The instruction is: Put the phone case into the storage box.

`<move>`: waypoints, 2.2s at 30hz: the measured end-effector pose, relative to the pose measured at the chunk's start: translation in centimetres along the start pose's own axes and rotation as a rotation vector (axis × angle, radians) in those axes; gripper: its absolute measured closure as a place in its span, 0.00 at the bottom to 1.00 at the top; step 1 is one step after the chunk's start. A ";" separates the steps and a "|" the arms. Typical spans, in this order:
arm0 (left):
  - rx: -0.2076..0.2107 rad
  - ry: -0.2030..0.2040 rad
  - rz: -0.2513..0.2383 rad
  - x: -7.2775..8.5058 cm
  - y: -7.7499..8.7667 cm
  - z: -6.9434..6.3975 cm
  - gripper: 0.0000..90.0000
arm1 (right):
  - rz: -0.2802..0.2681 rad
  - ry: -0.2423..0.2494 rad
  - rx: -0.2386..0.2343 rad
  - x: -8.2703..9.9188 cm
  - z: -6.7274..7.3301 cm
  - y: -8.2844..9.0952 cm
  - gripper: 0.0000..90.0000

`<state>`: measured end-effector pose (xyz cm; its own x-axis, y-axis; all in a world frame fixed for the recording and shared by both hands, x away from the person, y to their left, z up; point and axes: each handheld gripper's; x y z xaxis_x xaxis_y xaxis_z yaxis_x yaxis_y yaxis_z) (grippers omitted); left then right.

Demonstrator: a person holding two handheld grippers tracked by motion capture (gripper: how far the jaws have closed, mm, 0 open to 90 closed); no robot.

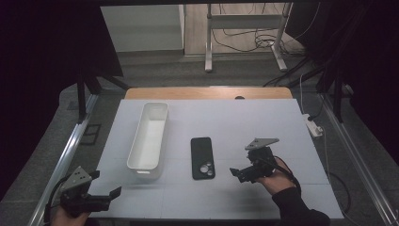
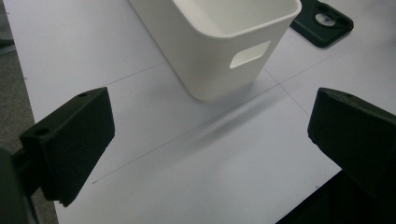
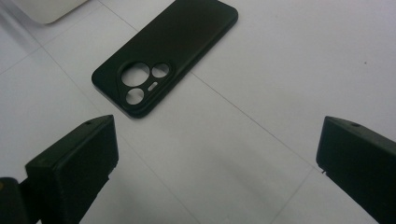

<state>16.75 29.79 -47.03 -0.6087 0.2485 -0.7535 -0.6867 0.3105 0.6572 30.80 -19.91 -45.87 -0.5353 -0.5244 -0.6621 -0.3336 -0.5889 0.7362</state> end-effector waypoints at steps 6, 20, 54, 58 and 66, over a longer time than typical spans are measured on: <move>0.001 -0.001 0.000 0.0 0.0 0.0 0.02 | 0.019 0.023 -0.001 -0.7 0.1 -1.0 0.00; 0.002 -0.002 0.000 0.0 0.0 0.0 0.02 | 0.068 0.056 -0.033 -2.6 0.5 -3.5 0.00; 0.007 0.004 -0.002 0.1 0.1 0.1 0.02 | 0.117 0.119 -0.074 -6.3 1.7 -8.2 0.00; 0.008 0.005 -0.003 0.1 0.1 0.1 0.02 | 0.138 0.132 -0.070 -6.8 2.0 -9.0 0.00; 0.009 0.006 -0.002 0.1 0.1 0.1 0.02 | 0.164 0.149 -0.089 -7.7 2.4 -10.4 0.00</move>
<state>16.68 29.97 -47.04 -0.6093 0.2425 -0.7550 -0.6847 0.3194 0.6552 36.51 -8.26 -48.09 -0.4544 -0.6983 -0.5531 -0.1785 -0.5370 0.8245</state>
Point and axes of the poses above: each handheld gripper's, and its own axes: y roughly backward along the jaws, x roughly out of its underside, z roughly to its left, and after that the axes turned 7 degrees about -x, right-handed
